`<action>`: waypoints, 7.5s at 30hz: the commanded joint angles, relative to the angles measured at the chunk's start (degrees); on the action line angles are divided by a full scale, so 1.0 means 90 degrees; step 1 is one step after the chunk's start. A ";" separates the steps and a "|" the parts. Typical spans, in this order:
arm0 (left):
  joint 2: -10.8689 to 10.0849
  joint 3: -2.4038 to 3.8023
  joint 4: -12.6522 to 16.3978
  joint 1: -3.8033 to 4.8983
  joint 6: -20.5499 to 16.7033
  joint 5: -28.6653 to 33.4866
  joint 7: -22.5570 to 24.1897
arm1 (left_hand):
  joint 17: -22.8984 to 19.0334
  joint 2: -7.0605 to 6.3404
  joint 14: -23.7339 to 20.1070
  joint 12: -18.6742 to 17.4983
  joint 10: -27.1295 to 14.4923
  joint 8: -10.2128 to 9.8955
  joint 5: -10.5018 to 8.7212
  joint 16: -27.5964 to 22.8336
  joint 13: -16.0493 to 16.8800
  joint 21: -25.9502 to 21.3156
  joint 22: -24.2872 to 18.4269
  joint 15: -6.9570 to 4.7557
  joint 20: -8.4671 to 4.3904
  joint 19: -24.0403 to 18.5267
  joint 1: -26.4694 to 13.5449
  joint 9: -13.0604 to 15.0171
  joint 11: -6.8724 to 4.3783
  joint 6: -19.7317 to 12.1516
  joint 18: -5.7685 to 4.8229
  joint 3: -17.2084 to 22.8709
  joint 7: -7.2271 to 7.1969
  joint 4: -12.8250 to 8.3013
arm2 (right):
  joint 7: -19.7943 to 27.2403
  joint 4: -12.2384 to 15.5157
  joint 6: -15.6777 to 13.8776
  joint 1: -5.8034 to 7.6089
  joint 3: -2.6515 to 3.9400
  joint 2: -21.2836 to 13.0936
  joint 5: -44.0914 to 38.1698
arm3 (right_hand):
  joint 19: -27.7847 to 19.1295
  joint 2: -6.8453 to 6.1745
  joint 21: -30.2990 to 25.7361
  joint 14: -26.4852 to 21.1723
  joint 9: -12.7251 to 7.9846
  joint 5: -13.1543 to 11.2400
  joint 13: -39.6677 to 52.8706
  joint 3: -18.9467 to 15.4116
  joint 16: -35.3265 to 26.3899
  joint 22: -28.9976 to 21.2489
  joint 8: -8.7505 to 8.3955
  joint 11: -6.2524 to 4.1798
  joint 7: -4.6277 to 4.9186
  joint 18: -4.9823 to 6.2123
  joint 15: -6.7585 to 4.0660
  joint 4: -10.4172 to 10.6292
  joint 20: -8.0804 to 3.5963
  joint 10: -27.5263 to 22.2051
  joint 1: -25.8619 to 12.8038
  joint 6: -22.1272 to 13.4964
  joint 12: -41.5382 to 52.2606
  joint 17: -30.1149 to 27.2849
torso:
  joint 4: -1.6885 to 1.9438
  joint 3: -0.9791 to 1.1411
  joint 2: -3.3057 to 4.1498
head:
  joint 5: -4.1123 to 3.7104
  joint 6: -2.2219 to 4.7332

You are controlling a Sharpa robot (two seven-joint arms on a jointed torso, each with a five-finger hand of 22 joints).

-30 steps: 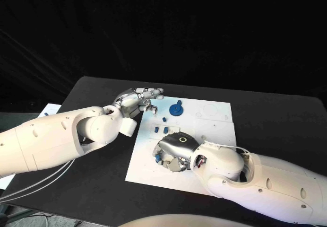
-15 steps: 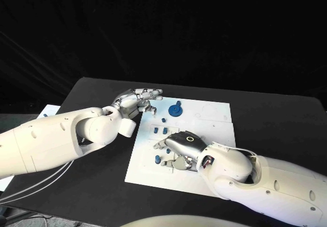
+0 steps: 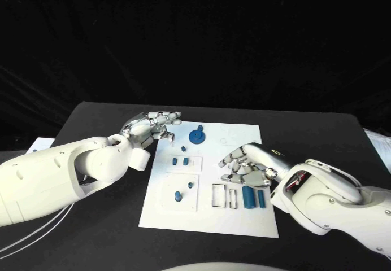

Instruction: Assemble the parts on the task board

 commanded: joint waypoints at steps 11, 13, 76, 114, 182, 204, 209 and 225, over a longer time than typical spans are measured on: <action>0.0002 -0.0059 -0.0044 -0.0009 0.0144 -0.0020 0.0031 | -0.0005 0.0062 -0.0031 0.0019 -0.0037 0.0026 0.0020 -0.0016 0.0008 -0.0032 -0.0005 0.0008 0.0010 -0.0032 0.0024 -0.0006 -0.0010 -0.0038 0.0100 -0.0038 0.0015 -0.0011 | -0.1742 0.0472 0.0319 -0.0107 -0.0146 -0.0985 -0.0117 | 0.0413 0.0231 0.0369 0.0393 0.0221 0.0980 0.5157 -0.0982 0.1338 0.1315 0.0119 -0.0081 -0.0119 -0.0171 -0.0081 0.0635 -0.0104 -0.0016 -0.0652 0.0154 0.4287 0.1837 | -0.0227 0.0014 -0.0116 | -0.0336 0.0067; 0.0008 -0.0064 -0.0051 -0.0013 0.0151 -0.0020 0.0031 | -0.0005 0.0062 -0.0031 0.0019 -0.0037 0.0026 0.0020 -0.0016 0.0008 -0.0032 -0.0005 0.0008 0.0010 -0.0032 0.0024 -0.0006 -0.0010 -0.0038 0.0100 -0.0038 0.0015 -0.0011 | -0.1937 0.0494 0.0341 -0.0138 -0.0155 -0.0985 -0.0320 | 0.0424 0.0251 0.0380 0.0391 0.0251 0.0980 0.5301 -0.1066 0.1359 0.1329 0.0129 -0.0075 -0.0114 -0.0175 -0.0079 0.0646 -0.0099 -0.0043 -0.0664 0.0140 0.4363 0.1867 | -0.0231 0.0012 -0.0119 | -0.0343 0.0066; 0.0005 -0.0075 -0.0062 -0.0033 0.0219 -0.0051 0.0009 | -0.0035 0.0075 -0.0045 0.0045 -0.0065 0.0050 0.0018 -0.0017 0.0009 -0.0059 -0.0024 0.0011 0.0014 -0.0036 0.0015 -0.0004 -0.0006 -0.0041 0.0103 -0.0062 0.0017 -0.0008 | -0.2813 0.0086 0.0134 -0.0662 -0.0157 0.0050 -0.1066 | 0.0523 0.0820 0.0476 0.0420 0.0932 0.1732 0.6478 -0.1691 0.1509 0.1457 0.0628 -0.0260 -0.0340 -0.0213 -0.0227 0.0653 -0.0225 0.0223 -0.0669 0.0479 0.4951 0.2119 | -0.0237 0.0012 -0.0114 | -0.0241 -0.0003; 0.0019 -0.0076 -0.0060 -0.0047 0.0235 -0.0052 -0.0002 | -0.0040 0.0082 -0.0048 0.0053 -0.0072 0.0058 0.0018 -0.0015 0.0010 -0.0057 -0.0024 0.0012 0.0014 -0.0034 0.0016 -0.0004 -0.0006 -0.0040 0.0102 -0.0067 0.0015 -0.0008 | -0.2569 0.0077 0.0278 -0.0645 -0.0056 0.0660 0.0471 | 0.0534 0.0873 0.0486 0.0423 0.1183 0.1831 0.6593 -0.1997 0.1519 0.1473 0.0568 -0.0261 -0.0345 -0.0218 -0.0228 0.0670 -0.0230 0.0269 -0.1096 0.0490 0.4844 0.2148 | -0.0239 0.0002 -0.0106 | -0.0171 0.0006; -0.0051 -0.0077 -0.0033 -0.0056 0.0252 -0.0059 -0.0011 | -0.0054 0.0100 -0.0054 0.0092 -0.0108 0.0112 0.0017 0.0001 0.0012 -0.0085 -0.0045 0.0010 0.0015 -0.0033 0.0017 0.0004 -0.0012 -0.0006 0.0107 -0.0100 0.0004 -0.0013 | -0.2659 0.0529 0.0186 -0.0443 -0.0038 -0.0721 -0.0545 | 0.0461 0.0980 0.0391 0.0378 0.1661 0.0610 0.6182 -0.1592 0.1309 0.1387 0.0224 -0.0168 -0.0222 -0.0188 -0.0154 -0.0004 -0.0175 0.0005 -0.0514 0.0149 0.3605 0.1944 | -0.0285 -0.0001 -0.0114 | -0.0275 0.0012; -0.0065 -0.0078 -0.0033 -0.0056 0.0273 -0.0059 -0.0026 | -0.0054 0.0100 -0.0054 0.0092 -0.0108 0.0112 0.0017 0.0001 0.0012 -0.0085 -0.0045 0.0010 0.0015 -0.0033 0.0017 0.0004 -0.0012 -0.0006 0.0107 -0.0100 0.0004 -0.0013 | -0.3191 0.0250 0.0922 -0.0645 -0.0064 -0.0506 -0.1369 | 0.0485 0.0768 0.0415 0.0391 0.1603 0.0756 0.6251 -0.1981 0.1334 0.1418 0.0206 -0.0227 -0.0308 -0.0197 -0.0197 0.0542 -0.0198 0.0102 -0.0856 0.0502 0.3620 0.2002 | -0.0262 -0.0004 -0.0116 | -0.0306 0.0005; -0.0065 -0.0078 -0.0038 -0.0057 0.0273 -0.0059 -0.0027 | -0.0054 0.0100 -0.0054 0.0092 -0.0108 0.0112 0.0017 0.0001 0.0012 -0.0085 -0.0045 0.0010 0.0015 -0.0033 0.0017 0.0004 -0.0012 -0.0006 0.0107 -0.0100 0.0004 -0.0013 | -0.3205 0.0224 0.1073 -0.0663 -0.0067 -0.0443 -0.1347 | 0.0484 0.0736 0.0413 0.0391 0.1609 0.0665 0.6257 -0.2017 0.1332 0.1417 0.0200 -0.0230 -0.0311 -0.0196 -0.0200 0.0552 -0.0202 0.0103 -0.0816 0.0512 0.3613 0.2003 | -0.0262 -0.0009 -0.0115 | -0.0303 0.0002; -0.0073 -0.0080 -0.0036 -0.0057 0.0278 -0.0059 -0.0033 | -0.0054 0.0100 -0.0054 0.0092 -0.0108 0.0112 0.0017 0.0001 0.0012 -0.0085 -0.0045 0.0010 0.0015 -0.0033 0.0017 0.0004 -0.0012 -0.0006 0.0107 -0.0100 0.0004 -0.0013 | -0.3348 0.0126 0.1622 -0.0738 -0.0074 -0.0211 -0.2080 | 0.0488 0.0645 0.0416 0.0391 0.1659 0.0261 0.6271 -0.2011 0.1326 0.1424 0.0181 -0.0245 -0.0320 -0.0198 -0.0215 0.0253 -0.0216 0.0091 -0.0219 0.0560 0.3557 0.2014 | -0.0253 -0.0004 -0.0113 | -0.0276 -0.0029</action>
